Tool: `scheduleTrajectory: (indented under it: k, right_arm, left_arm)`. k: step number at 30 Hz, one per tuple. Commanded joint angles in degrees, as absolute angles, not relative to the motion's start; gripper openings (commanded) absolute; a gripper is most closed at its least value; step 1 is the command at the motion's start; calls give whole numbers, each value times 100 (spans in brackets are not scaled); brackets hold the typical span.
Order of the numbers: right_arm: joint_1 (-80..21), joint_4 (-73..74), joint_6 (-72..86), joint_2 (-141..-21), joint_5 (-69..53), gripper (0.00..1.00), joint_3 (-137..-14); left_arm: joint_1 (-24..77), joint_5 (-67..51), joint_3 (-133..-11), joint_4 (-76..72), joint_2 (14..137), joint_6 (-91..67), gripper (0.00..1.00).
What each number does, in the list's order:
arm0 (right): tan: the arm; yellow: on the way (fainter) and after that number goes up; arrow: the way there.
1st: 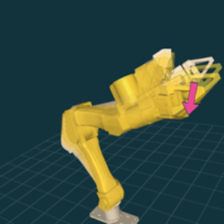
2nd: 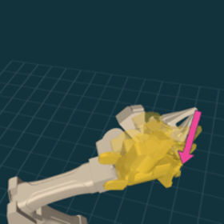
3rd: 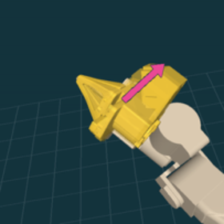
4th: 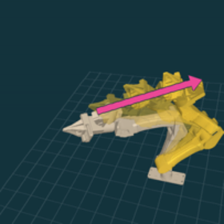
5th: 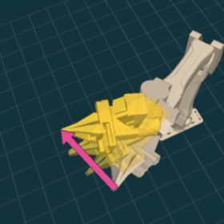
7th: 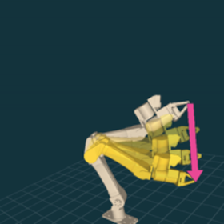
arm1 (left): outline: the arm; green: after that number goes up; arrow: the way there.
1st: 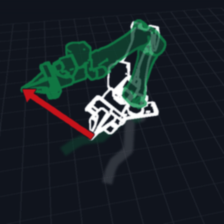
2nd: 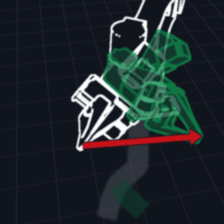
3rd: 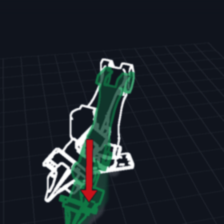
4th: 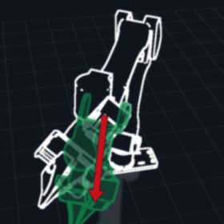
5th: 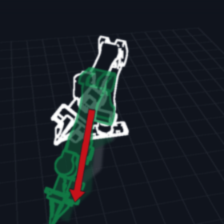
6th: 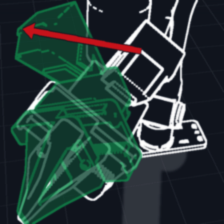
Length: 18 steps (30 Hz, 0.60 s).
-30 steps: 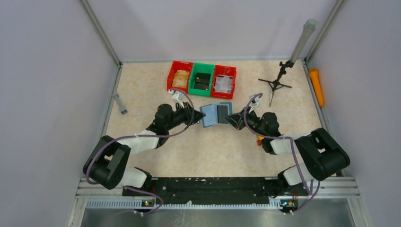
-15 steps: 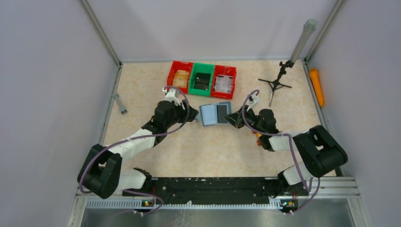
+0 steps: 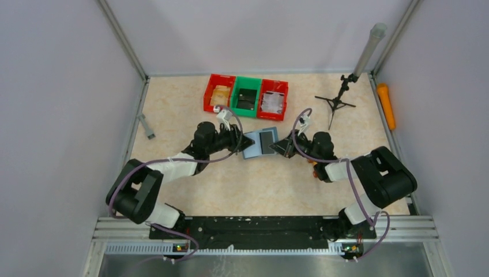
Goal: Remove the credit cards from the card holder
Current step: Remove the credit card from the card holder.
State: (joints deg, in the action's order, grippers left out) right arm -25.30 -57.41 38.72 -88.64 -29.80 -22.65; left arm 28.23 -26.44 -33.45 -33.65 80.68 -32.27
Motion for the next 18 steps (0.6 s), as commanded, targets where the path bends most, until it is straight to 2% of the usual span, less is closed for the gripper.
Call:
scheduleTrajectory:
  k: [1,5,11,18]
  right_arm:
    - [-2486,-7180,4425,-9199,-3839,0,-2527]
    - [-2487,-7892,4863,-9566,-4212,0,-2568]
    - [-2487,-7904,4895,-9563,-4277,0,-2587]
    - [-2492,-8465,5098,-9636,-4476,0,-2536]
  left_arm:
    - [2834,-3562,-3582,-4140,8520,-3605,38]
    - [2824,-3606,-3616,-4159,8617,-3682,40]
    - [2812,-3678,-3605,-4255,8629,-3736,41]
    - [2786,-4097,-3557,-4898,8849,-4117,29]
